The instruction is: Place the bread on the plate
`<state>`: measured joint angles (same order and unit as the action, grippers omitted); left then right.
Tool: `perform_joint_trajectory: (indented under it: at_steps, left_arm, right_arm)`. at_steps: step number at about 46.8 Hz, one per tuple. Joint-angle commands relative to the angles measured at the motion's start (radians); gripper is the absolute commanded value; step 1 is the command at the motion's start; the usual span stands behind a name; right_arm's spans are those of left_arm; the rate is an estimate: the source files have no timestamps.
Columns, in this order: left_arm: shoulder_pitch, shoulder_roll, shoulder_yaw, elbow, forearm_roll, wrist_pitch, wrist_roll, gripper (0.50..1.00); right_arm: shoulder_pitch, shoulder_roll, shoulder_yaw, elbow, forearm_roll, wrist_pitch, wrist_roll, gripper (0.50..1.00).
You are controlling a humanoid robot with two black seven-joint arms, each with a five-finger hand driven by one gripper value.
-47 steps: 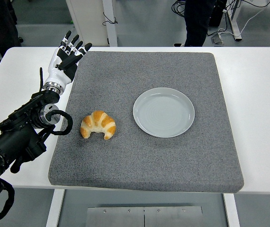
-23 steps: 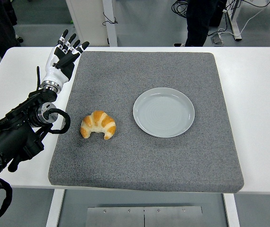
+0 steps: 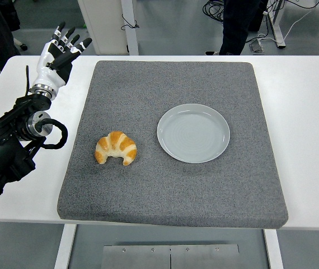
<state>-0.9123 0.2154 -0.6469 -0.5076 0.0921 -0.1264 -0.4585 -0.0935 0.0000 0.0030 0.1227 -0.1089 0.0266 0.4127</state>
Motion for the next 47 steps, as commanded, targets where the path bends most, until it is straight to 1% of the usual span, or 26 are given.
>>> perform_joint_trajectory:
  at_steps: [1, 5, 12, 17, 20, 27, 32, 37, 41, 44, 47]
  left_arm:
    - [-0.002, 0.038, 0.027, -0.009, 0.001, -0.007, 0.000, 0.971]
    - [-0.020, 0.070, 0.097, -0.014, 0.003, -0.010, 0.000, 0.971]
    - [-0.057, 0.104, 0.220, -0.046, 0.001, -0.006, 0.001, 0.971]
    - [-0.066, 0.131, 0.257, -0.115, 0.001, -0.004, 0.003, 0.972]
    - [-0.079, 0.170, 0.286, -0.158, 0.001, -0.004, 0.003, 0.972]
    - [-0.123, 0.243, 0.401, -0.259, 0.001, -0.007, 0.003, 0.972]
    - [-0.129, 0.291, 0.447, -0.314, 0.001, -0.013, 0.003, 0.972]
    - [-0.131, 0.315, 0.481, -0.388, 0.003, -0.012, 0.003, 0.972]
    - [-0.146, 0.331, 0.539, -0.437, 0.009, -0.010, 0.007, 0.972]
    - [-0.172, 0.344, 0.579, -0.466, 0.047, -0.010, 0.017, 0.972]
    - [-0.186, 0.367, 0.590, -0.491, 0.103, -0.010, 0.017, 0.972]
  right_arm:
    - [0.000, 0.000, 0.000, 0.000, 0.000, 0.001, 0.000, 1.000]
    - [0.000, 0.000, 0.000, 0.000, 0.000, -0.001, 0.000, 1.000]
    - [0.000, 0.000, 0.000, 0.000, 0.000, -0.001, 0.000, 1.000]
    - [0.000, 0.000, 0.000, 0.000, 0.000, -0.001, 0.000, 1.000]
    - [0.000, 0.000, 0.000, 0.000, 0.000, -0.001, 0.000, 1.000]
    - [0.000, 0.000, 0.000, 0.000, 0.000, -0.001, 0.000, 1.000]
    - [0.000, 0.000, 0.000, 0.000, 0.000, 0.001, 0.000, 1.000]
    - [0.000, 0.000, 0.000, 0.000, 0.000, 0.001, 0.000, 1.000]
    - [0.000, 0.000, 0.000, 0.000, 0.000, 0.001, 0.000, 1.000]
    - [0.000, 0.000, 0.000, 0.000, 0.000, -0.001, 0.000, 1.000]
    - [0.000, 0.000, 0.000, 0.000, 0.000, 0.001, 0.000, 1.000]
